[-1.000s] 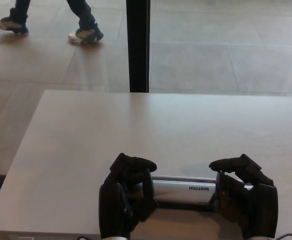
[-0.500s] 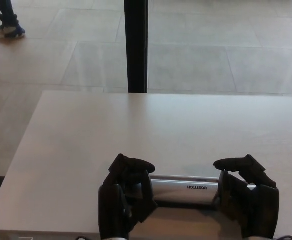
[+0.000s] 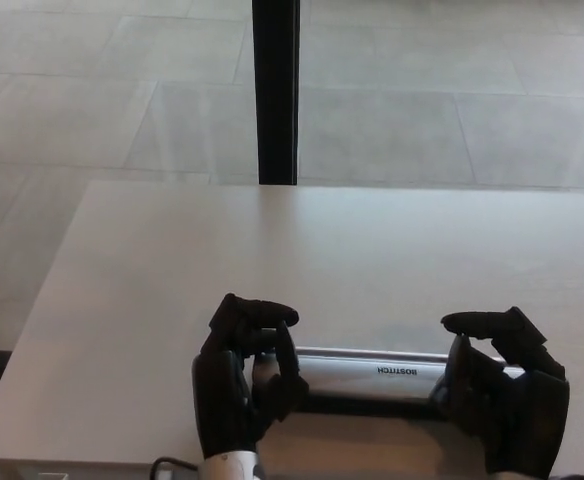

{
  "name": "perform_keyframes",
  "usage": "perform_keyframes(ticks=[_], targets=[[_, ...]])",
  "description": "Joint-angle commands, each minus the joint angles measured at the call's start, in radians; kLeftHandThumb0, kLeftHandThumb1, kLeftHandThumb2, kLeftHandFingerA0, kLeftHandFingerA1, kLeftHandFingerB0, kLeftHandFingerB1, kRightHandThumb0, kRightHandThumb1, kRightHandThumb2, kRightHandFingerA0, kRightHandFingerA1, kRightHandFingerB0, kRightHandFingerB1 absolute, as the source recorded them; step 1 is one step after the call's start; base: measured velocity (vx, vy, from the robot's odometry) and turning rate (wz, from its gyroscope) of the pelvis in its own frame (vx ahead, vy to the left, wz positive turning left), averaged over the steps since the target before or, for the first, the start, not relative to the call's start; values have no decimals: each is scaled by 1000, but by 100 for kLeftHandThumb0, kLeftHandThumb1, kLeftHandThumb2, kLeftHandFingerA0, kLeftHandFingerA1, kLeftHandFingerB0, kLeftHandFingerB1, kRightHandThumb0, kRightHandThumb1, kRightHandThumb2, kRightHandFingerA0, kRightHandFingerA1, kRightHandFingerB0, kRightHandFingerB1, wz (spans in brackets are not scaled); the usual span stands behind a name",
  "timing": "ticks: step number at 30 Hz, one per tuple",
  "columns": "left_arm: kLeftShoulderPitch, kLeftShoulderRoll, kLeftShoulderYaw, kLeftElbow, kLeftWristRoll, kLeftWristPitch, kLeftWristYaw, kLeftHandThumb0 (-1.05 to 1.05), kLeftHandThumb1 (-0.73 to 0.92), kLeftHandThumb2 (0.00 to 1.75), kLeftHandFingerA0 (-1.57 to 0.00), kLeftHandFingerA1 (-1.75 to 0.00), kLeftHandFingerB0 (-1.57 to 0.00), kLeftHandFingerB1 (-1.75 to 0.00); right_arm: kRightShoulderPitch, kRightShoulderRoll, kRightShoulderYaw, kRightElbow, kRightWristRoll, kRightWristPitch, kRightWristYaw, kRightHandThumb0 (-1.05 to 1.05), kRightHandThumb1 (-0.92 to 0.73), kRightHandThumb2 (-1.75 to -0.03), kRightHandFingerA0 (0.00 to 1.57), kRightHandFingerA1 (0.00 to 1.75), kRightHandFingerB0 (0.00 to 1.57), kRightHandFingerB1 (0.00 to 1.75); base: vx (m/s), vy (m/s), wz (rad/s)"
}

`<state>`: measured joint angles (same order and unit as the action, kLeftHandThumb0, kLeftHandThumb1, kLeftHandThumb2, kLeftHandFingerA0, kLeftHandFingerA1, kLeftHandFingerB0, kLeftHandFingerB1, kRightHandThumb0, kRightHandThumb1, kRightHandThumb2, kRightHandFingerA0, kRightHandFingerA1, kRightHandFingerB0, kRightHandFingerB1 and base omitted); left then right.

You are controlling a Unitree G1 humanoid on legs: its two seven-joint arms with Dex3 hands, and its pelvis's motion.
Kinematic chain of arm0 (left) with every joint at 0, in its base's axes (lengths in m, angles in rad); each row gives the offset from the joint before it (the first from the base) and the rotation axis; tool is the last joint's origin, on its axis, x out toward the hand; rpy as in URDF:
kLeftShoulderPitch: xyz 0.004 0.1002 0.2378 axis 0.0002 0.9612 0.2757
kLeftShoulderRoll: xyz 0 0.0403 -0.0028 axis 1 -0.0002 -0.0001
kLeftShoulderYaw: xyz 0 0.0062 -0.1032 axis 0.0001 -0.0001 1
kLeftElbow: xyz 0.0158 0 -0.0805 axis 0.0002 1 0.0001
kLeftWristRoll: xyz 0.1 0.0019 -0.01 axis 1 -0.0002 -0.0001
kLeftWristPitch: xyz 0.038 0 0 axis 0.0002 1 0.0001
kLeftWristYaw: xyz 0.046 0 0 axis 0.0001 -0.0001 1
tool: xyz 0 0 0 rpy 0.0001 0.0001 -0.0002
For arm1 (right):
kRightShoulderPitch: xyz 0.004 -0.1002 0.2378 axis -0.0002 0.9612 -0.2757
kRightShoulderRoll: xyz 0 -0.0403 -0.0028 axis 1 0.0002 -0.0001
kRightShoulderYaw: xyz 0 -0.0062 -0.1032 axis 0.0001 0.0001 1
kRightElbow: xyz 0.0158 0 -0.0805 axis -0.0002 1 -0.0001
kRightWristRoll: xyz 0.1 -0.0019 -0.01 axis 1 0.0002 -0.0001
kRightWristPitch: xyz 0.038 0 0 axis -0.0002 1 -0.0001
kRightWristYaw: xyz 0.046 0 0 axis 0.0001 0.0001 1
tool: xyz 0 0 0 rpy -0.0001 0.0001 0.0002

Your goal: A hole pucnch is kept on the middle on the desk infront of the robot and the robot uses both its hands as fists to press on it and use it

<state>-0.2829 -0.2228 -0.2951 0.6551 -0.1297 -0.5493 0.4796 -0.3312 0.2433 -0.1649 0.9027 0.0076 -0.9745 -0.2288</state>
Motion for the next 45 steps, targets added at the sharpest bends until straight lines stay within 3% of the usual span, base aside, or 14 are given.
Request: perform_keyframes(ticks=[1, 9, 11, 12, 16, 17, 18, 19, 28, 34, 37, 38, 41, 45], targets=[[59, -316, 35, -92, -125, 150, 66, -34, 75, 94, -101, -175, -65, -171, 53, 34, -16, -239, 115, 254, -13, -47, -47, -100, 112, 159, 98, 125, 0, 0, 0], [-7, -253, -21, -414, -206, 369, 48, -36, 59, 116, -96, -175, -64, -171, 116, -41, 81, -781, 174, 767, 36, -40, -48, -100, 108, 158, 96, 114, 0, 0, 0], [-18, -240, -17, -453, -223, 397, 51, -34, 53, 125, -94, -175, -68, -168, 109, -71, 88, -844, 201, 817, 49, -37, -51, -99, 107, 163, 94, 115, 0, 0, 0], [-31, -228, -10, -478, -229, 422, 60, -32, 56, 123, -95, -175, -67, -168, 98, -99, 94, -888, 209, 852, 64, -38, -51, -109, 122, 130, 93, 107, 0, 0, 0], [-63, -201, 9, -528, -230, 481, 84, -26, 60, 120, -94, -175, -61, -170, 65, -138, 96, -961, 219, 920, 70, -35, -54, -113, 122, 132, 92, 110, 0, 0, 0], [-69, -192, 12, -533, -230, 484, 79, -26, 61, 119, -95, -175, -61, -171, 58, -144, 95, -971, 226, 933, 72, -29, -54, -110, 102, 172, 83, 129, 0, 0, 0], [-73, -185, 14, -536, -232, 487, 73, -26, 64, 116, -95, -175, -59, -172, 54, -146, 93, -982, 229, 949, 71, -33, -54, -117, 123, 134, 92, 113, 0, 0, 0], [-78, -176, 20, -538, -239, 489, 64, -27, 64, 115, -95, -175, -60, -172, 50, -151, 92, -1003, 234, 981, 64, -27, -48, -110, 117, 164, 88, 132, 0, 0, 0], [-129, -108, 80, -632, -308, 584, 69, -32, 80, 89, -98, -175, -62, -175, 49, -240, 63, -1145, 305, 1172, 49, -16, -57, -118, 98, 175, 78, 136, 0, 0, 0], [-122, 171, 189, -840, -459, 742, -36, -27, 56, 125, -103, -175, -69, -157, 84, -608, -132, -1191, 488, 1301, 202, -24, -64, -94, 94, 175, 77, 118, 0, 0, 0], [-99, 376, 263, -922, -508, 851, -110, -25, 61, 115, -100, -175, -66, -168, 131, -733, -262, -1152, 575, 1313, 239, -26, -72, -73, 93, 175, 73, 84, 0, 0, 0], [-51, 530, 343, -964, -525, 891, -166, -22, 64, 113, -97, -175, -72, -148, 180, -820, -389, -1067, 614, 1283, 295, -27, -76, -67, 88, 175, 73, 70, 0, 0, 0], [28, 644, 437, -956, -550, 866, -232, -15, 72, 100, -93, -175, -57, -167, 220, -867, -498, -968, 646, 1241, 323, -33, -74, -62, 87, 175, 74, 65, 0, 0, 0], [183, 770, 633, -889, -602, 861, -272, -9, 80, 88, -85, -175, -57, -145, 317, -911, -684, -790, 685, 1175, 345, -53, -66, -66, 91, 175, 82, 68, 0, 0, 0]])
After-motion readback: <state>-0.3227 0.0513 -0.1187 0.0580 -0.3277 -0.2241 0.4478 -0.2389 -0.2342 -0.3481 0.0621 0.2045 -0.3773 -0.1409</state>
